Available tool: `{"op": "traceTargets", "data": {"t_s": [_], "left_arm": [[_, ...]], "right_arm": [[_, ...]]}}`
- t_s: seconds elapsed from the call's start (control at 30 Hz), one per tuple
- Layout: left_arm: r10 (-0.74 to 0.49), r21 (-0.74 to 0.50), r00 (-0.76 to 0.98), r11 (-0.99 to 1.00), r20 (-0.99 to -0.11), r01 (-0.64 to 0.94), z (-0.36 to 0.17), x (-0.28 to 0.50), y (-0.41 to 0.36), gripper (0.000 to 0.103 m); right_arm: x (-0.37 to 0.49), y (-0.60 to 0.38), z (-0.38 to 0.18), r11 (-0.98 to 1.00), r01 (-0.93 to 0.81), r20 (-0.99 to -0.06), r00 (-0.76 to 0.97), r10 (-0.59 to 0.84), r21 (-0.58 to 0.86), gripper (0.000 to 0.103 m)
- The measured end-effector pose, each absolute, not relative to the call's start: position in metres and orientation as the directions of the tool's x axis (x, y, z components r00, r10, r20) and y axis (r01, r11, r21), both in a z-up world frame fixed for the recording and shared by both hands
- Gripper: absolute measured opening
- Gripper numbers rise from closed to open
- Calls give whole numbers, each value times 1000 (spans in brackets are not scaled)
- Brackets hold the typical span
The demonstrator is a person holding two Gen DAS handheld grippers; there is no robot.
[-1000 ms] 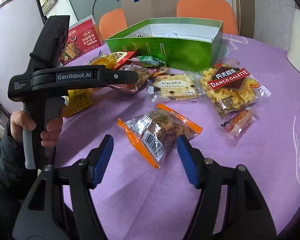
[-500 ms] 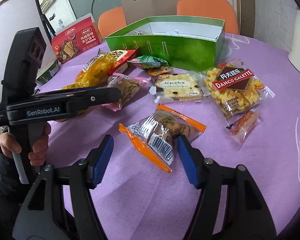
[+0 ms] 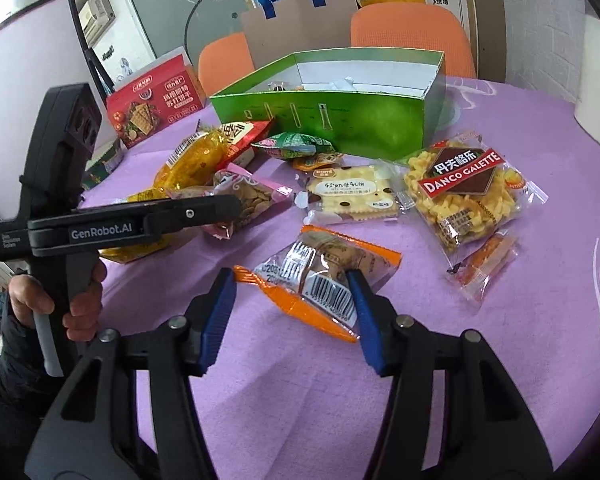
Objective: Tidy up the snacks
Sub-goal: 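Carry both packets into the green box and open both tools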
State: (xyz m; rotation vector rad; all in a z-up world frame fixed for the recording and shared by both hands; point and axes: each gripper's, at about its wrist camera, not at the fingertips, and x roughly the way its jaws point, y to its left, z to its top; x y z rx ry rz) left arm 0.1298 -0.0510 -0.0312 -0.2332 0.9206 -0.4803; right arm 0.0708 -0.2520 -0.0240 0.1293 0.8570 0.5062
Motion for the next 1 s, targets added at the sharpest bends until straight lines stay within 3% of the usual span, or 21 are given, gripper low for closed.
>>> {"op": "traceTargets", "data": {"t_s": [0.13, 0.53, 1.0], "left_arm": [[-511, -409, 520, 860, -684, 305, -19, 123, -47, 52], [-505, -353, 642, 863, -577, 362, 60, 138, -39, 52], [-421, -334, 654, 905, -628, 262, 57, 248, -52, 53]], "right_arm": [[73, -268, -15, 838, -363, -644, 536, 546, 408, 58], [104, -258, 49, 876, -401, -566, 671, 479, 267, 58], [220, -251, 39, 950, -287, -592, 748, 300, 119, 58]]}}
